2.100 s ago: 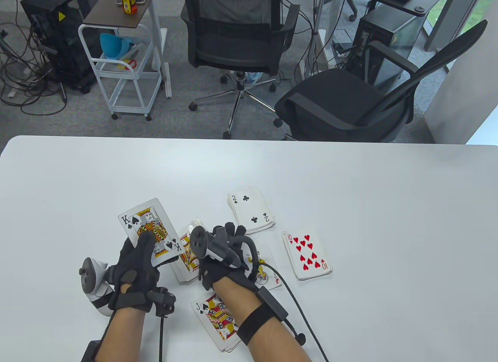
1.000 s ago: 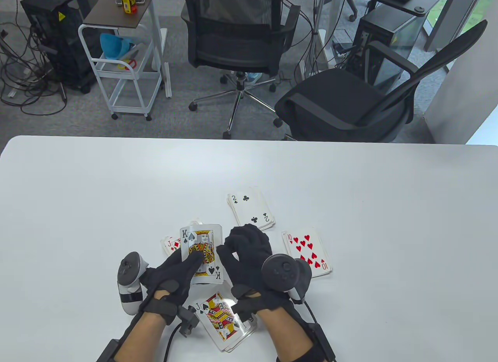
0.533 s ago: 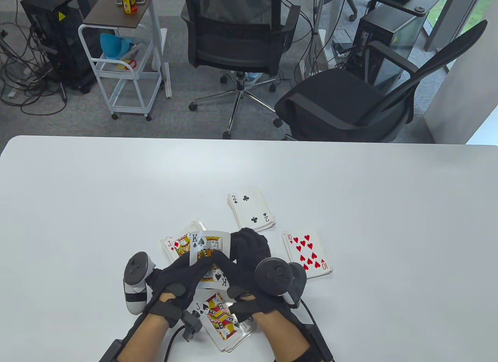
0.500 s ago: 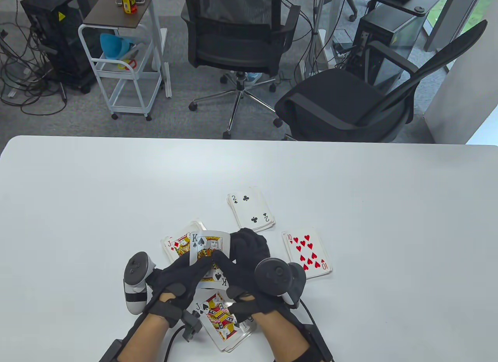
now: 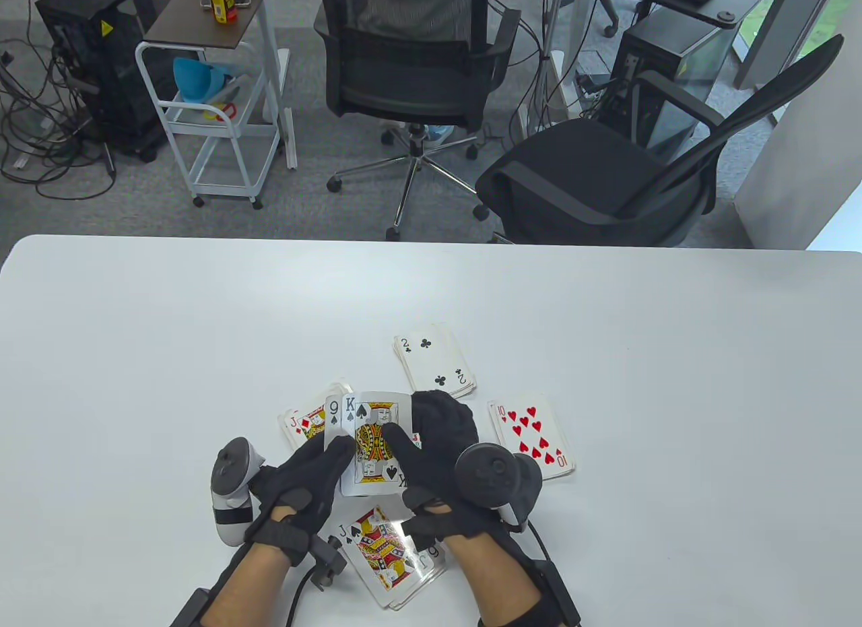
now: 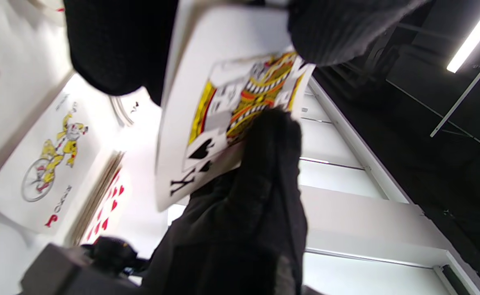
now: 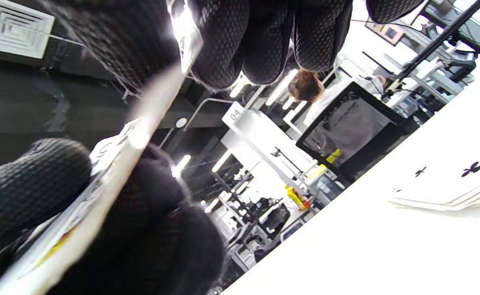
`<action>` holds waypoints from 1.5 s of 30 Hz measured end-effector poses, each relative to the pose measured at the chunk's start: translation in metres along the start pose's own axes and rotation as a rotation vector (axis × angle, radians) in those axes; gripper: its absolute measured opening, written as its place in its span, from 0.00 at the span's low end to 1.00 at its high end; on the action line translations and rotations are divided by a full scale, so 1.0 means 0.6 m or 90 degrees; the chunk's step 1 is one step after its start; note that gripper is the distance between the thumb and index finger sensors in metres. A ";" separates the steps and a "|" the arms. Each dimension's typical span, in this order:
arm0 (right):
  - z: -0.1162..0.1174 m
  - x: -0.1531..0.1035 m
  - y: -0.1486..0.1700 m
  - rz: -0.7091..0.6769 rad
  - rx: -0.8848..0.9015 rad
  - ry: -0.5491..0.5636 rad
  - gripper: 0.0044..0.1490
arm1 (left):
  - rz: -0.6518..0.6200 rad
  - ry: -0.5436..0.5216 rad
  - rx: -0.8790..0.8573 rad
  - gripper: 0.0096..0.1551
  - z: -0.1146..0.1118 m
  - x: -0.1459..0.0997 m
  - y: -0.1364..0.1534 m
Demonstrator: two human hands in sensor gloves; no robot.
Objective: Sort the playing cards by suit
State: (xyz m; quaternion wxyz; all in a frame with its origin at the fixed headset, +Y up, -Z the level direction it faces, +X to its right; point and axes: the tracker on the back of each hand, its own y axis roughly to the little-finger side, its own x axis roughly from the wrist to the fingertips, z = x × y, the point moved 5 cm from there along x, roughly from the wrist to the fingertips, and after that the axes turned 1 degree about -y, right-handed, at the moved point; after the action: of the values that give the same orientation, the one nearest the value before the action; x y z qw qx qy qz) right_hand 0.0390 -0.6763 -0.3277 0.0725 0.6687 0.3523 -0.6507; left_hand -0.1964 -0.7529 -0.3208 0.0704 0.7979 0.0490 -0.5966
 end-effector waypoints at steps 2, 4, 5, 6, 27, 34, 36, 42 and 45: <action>-0.006 0.005 0.013 0.024 -0.001 -0.010 0.27 | -0.012 -0.023 -0.005 0.27 0.013 -0.002 -0.008; -0.013 0.011 0.031 0.063 0.003 -0.038 0.23 | -0.032 -0.065 -0.026 0.26 0.036 -0.008 -0.021; -0.013 0.013 0.036 0.073 0.003 -0.050 0.23 | -0.040 -0.079 -0.036 0.26 0.044 -0.011 -0.026; -0.015 0.015 0.044 0.090 0.000 -0.068 0.23 | -0.050 -0.097 -0.050 0.26 0.055 -0.014 -0.031; 0.157 -0.038 0.025 0.126 -0.365 -0.490 0.28 | -0.057 -0.119 -0.073 0.26 0.074 -0.017 -0.036; 0.061 -0.004 0.003 0.062 -0.158 -0.205 0.28 | -0.036 -0.091 -0.024 0.26 0.051 -0.012 -0.027; 0.039 -0.001 0.001 0.046 -0.094 -0.145 0.29 | -0.028 -0.083 -0.011 0.26 0.044 -0.010 -0.024; 0.008 0.001 0.007 0.031 0.063 -0.065 0.33 | -0.002 -0.024 0.036 0.27 0.015 -0.002 -0.013; 0.010 0.000 0.004 0.021 0.059 -0.066 0.35 | 0.003 0.003 0.066 0.26 0.002 0.001 -0.011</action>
State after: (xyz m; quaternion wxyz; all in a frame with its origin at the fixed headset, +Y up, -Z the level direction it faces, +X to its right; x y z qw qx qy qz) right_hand 0.0358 -0.6815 -0.3296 0.0702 0.6421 0.3068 -0.6990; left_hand -0.1986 -0.7467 -0.3222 0.0303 0.8018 0.0163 -0.5966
